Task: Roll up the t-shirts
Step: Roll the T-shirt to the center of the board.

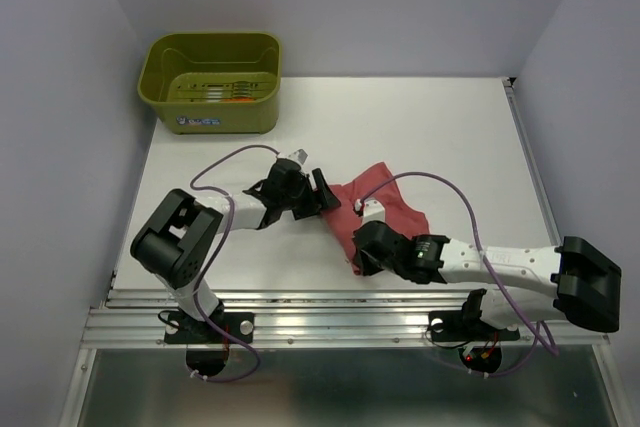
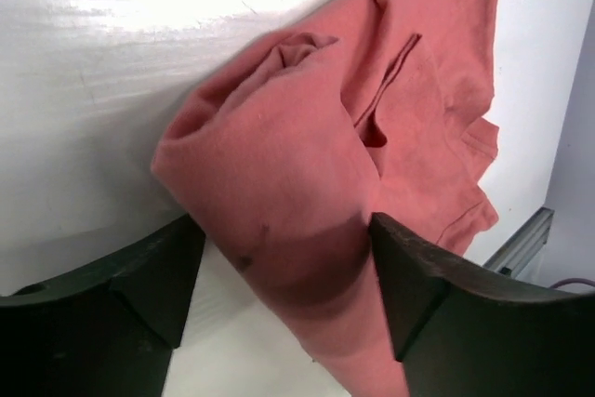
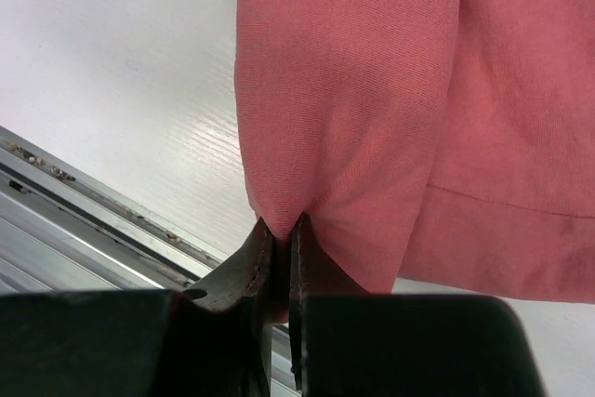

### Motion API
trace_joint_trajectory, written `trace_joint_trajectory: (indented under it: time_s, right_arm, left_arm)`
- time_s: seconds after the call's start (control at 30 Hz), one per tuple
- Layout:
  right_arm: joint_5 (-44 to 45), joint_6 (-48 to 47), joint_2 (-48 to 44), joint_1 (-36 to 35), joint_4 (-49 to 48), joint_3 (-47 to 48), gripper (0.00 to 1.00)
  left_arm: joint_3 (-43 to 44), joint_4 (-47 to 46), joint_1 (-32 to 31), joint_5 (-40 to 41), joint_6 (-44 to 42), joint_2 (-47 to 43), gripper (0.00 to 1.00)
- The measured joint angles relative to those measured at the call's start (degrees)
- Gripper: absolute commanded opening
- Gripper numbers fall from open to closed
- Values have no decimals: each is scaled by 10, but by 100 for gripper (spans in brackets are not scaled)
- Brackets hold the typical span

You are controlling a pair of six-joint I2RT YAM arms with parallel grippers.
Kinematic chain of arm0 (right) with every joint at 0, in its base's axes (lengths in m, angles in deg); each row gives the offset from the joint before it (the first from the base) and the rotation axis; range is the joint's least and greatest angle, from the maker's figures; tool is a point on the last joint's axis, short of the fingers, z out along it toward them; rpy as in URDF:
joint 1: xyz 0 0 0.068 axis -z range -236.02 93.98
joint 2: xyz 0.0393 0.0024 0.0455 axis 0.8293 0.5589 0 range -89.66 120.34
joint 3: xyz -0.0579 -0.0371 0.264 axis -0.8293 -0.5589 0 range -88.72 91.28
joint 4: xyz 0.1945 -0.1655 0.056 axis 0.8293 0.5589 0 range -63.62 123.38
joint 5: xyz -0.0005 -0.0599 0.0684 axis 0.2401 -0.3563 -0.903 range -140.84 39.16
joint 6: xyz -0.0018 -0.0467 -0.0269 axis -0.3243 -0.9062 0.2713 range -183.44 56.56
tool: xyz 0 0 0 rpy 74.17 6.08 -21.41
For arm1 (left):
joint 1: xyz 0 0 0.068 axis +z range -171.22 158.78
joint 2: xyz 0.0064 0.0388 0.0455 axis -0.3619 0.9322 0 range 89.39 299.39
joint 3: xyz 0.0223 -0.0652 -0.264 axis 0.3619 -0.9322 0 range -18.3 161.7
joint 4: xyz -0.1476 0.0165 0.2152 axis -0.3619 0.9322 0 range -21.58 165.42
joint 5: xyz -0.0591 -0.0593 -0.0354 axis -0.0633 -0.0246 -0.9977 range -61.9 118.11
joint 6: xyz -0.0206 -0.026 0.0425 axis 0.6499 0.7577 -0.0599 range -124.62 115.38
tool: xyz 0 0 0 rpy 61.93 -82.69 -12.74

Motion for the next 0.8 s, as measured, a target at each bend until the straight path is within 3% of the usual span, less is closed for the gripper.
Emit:
trace_joint_trajectory:
  time_s: [0.07, 0.1, 0.17, 0.2, 0.23, 0.3, 0.5, 0.8]
  right_arm:
    - [-2, 0, -2, 0, -4, -7, 1]
    - [-3, 0, -2, 0, -4, -9, 2]
    - [-3, 0, -2, 0, -4, -12, 23]
    - [-3, 2, -2, 0, -1, -12, 36]
    - [-2, 3, -2, 0, 0, -12, 60]
    - [0, -1, -2, 0, 9, -11, 76]
    - [48, -10, 17, -18, 66, 36, 82]
    - [169, -13, 137, -102, 143, 150, 85]
  left_arm:
    - [5, -14, 0, -3, 5, 14, 52]
    - [6, -16, 0, -4, 5, 19, 36]
    - [7, -14, -1, -7, 12, 29, 16]
    - [7, -14, -1, -9, 11, 30, 0]
    - [7, -14, -2, -10, 12, 30, 0]
    - [15, -3, -3, -9, 13, 30, 0]
    - [47, 43, -8, 1, 20, 30, 0]
    - [69, 96, -23, 29, 38, 29, 0]
